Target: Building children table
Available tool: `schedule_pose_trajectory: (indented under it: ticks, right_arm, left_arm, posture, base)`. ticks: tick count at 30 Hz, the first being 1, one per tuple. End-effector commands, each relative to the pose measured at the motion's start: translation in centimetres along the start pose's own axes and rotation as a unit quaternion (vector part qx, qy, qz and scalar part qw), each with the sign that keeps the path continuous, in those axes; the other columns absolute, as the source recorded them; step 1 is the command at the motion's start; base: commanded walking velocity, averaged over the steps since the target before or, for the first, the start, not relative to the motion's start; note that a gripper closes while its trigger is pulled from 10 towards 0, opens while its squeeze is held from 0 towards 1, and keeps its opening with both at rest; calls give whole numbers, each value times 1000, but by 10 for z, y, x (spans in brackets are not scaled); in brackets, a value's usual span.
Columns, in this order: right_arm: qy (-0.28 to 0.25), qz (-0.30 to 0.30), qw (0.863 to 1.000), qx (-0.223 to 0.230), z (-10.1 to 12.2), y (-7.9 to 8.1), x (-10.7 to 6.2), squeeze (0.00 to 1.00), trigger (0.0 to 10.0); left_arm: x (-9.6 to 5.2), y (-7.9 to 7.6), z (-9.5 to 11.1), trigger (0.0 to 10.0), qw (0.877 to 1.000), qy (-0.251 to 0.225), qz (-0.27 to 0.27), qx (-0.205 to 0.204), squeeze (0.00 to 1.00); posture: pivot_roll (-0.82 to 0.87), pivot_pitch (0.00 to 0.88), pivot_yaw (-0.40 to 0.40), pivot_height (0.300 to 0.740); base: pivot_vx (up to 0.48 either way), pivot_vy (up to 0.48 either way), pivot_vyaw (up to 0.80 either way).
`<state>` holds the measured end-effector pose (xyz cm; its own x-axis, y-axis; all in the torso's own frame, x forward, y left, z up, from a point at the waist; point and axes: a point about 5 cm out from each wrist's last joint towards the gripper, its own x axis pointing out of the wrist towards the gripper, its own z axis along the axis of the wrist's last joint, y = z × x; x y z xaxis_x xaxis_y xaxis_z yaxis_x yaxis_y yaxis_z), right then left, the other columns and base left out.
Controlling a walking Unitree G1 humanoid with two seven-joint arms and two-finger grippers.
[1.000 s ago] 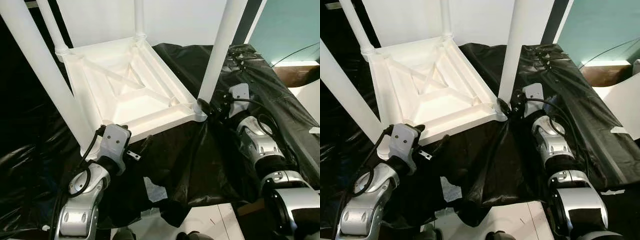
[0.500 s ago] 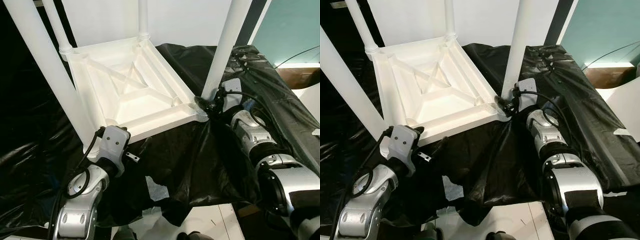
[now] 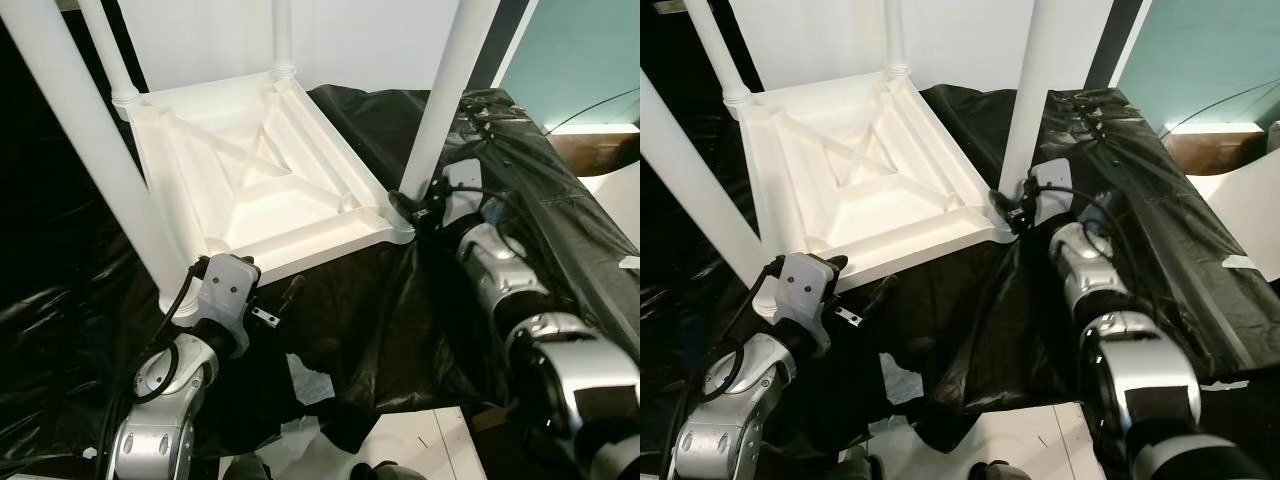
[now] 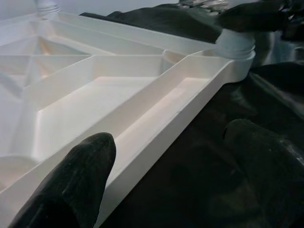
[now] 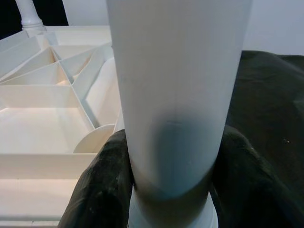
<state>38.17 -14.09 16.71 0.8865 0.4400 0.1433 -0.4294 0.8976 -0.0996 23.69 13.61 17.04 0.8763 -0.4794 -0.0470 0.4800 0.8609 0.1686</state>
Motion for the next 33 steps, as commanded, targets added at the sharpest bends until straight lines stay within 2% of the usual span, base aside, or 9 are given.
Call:
schedule_pose_trajectory:
  ticks: [1, 7, 11, 16, 24, 29, 30, 31, 33]
  right_arm:
    - [-15, 12, 1000, -2, 1, 19, 2, 0, 0]
    - [-27, -3, 1000, 15, -3, 37, -6, 0, 0]
    - [-32, -13, 999, 12, -6, 54, -25, 0, 0]
    - [-29, -18, 999, 0, -7, 57, -34, 0, 0]
    - [-17, -33, 999, -7, 2, 61, -65, 0, 0]
    - [-14, -24, 1000, -6, 3, 68, -68, 0, 0]
    - [-11, -19, 1000, -5, 2, 70, -68, 0, 1882]
    - [-6, -11, 1000, -2, -1, 73, -68, 0, 10000]
    - [-2, -6, 1000, 1, -2, 75, -67, 0, 10000]
  left_arm:
    - [-1, -1, -1, 10000, 1000, 2, 26, -4, 0]
    - [-1, -1, -1, 10000, 1000, 1, 28, -4, 0]
    - [-2, 1, -1, 10000, 1000, 1, 30, -4, 0]
    - [-1, 1, -1, 10000, 1000, 0, 28, -4, 0]
    - [3, 2, -2, 10000, 1000, -2, 22, -5, 0]
    - [4, 1, -1, 10000, 1000, -3, 20, -5, 0]
    - [4, 1, -1, 10000, 1000, -3, 19, -5, 0]
    - [4, 2, 0, 10000, 1000, -3, 19, -5, 0]
    - [4, 2, 0, 10000, 1000, -3, 20, -4, 0]
  posture:
    - [211, 106, -110, 740]
    - [214, 100, -118, 740]
    - [208, 96, -115, 740]
    - [189, 89, -112, 740]
    - [160, 95, -114, 740]
    - [157, 105, -107, 740]
    - [159, 109, -104, 740]
    - [160, 111, -100, 740]
    - [160, 111, -100, 740]
  base:
    - [0, 0, 0]
    - [0, 0, 0]
    - [0, 0, 0]
    - [0, 0, 0]
    - [0, 0, 0]
    - [0, 0, 0]
    - [0, 0, 0]
    - [0, 0, 0]
    - [0, 0, 0]
